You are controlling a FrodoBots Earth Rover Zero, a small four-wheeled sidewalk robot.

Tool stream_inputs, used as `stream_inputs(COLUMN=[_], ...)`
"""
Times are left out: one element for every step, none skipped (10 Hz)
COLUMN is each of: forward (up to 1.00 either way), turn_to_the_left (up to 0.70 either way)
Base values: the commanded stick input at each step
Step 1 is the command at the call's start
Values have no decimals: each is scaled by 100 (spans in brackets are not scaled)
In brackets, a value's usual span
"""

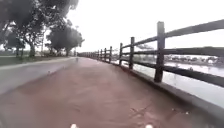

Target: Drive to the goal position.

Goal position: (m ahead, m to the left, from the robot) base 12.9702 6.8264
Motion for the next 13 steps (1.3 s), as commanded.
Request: stream_inputs(forward=[100, 100, 100, 100, 100, 100, 100, 100, 100, 100, 100, 100, 100], turn_to_the_left=[0, 0, 0, 0, 0, 0, 0, 0, 0, 0, 0, 0, 0])
